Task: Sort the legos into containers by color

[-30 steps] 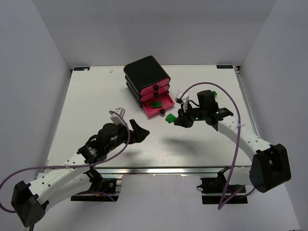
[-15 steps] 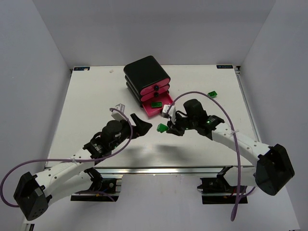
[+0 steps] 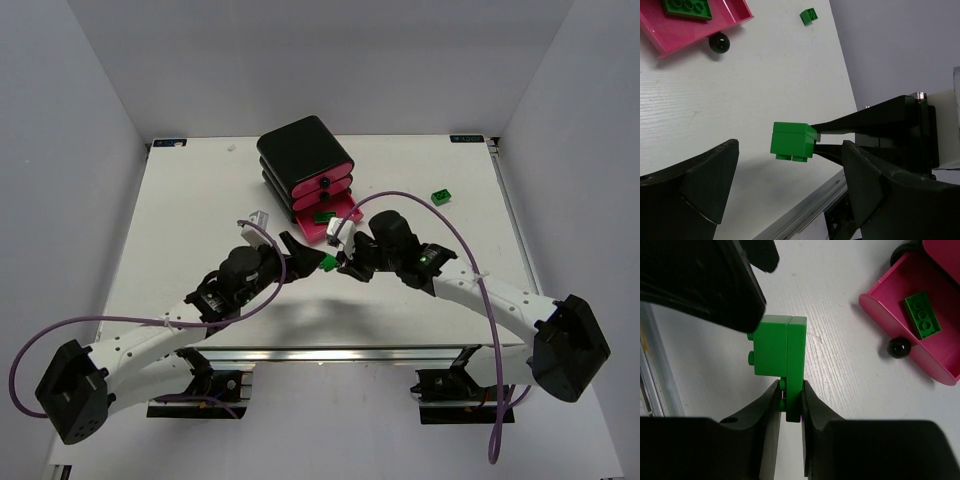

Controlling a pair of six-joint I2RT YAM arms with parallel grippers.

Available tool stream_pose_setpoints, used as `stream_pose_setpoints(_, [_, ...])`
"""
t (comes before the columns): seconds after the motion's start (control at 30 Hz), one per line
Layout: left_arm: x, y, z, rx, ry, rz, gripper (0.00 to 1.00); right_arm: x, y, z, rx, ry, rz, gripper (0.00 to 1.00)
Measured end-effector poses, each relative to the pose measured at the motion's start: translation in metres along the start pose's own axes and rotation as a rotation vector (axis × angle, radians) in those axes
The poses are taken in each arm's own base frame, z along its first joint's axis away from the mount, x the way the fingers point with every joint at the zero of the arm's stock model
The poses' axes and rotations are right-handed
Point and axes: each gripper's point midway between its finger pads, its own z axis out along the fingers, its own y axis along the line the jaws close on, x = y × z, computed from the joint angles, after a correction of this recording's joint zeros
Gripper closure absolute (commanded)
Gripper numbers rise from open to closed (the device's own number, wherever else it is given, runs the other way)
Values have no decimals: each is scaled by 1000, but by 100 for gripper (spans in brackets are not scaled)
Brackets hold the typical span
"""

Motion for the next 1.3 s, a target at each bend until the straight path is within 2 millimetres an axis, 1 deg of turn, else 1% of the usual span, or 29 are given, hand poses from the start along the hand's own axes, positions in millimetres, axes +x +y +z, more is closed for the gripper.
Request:
stream_pose_setpoints(0.07, [1, -2, 3, 12, 4, 0, 10, -2, 2, 1, -8, -3, 3, 100])
stream_pose_setpoints(0.23, [1, -10, 6, 49, 5, -1, 14, -11, 4, 1, -22, -22, 13, 100])
stream_pose_setpoints(0.4, [2, -13, 7, 69, 6, -3, 20, -14, 7, 1, -36, -31, 22, 100])
stream_pose_setpoints(0.6, [7, -11, 6, 75, 24, -2, 23, -14, 8, 1, -38, -32, 37, 100])
stream_pose_setpoints(0.77, [11, -9, 7, 74, 32, -2, 24, -15, 8, 1, -37, -33, 41, 100])
stream_pose_setpoints(0.93, [17, -5, 11, 68, 52, -2, 28, -15, 8, 1, -41, -36, 45, 100])
stream_pose_setpoints(1.03, [20, -4, 14, 68, 63, -4, 33, -16, 9, 1, -43, -38, 50, 100])
stream_pose_setpoints(1.17, [24, -5, 15, 80, 81, -10, 55, -16, 9, 1, -43, -39, 58, 100])
stream_pose_setpoints(1.2, [24, -7, 15, 87, 81, -11, 63, -16, 9, 1, -41, -37, 60, 100])
stream_pose_setpoints(1.3, [22, -10, 15, 97, 74, -19, 77, -17, 7, 1, -33, -42, 59, 100])
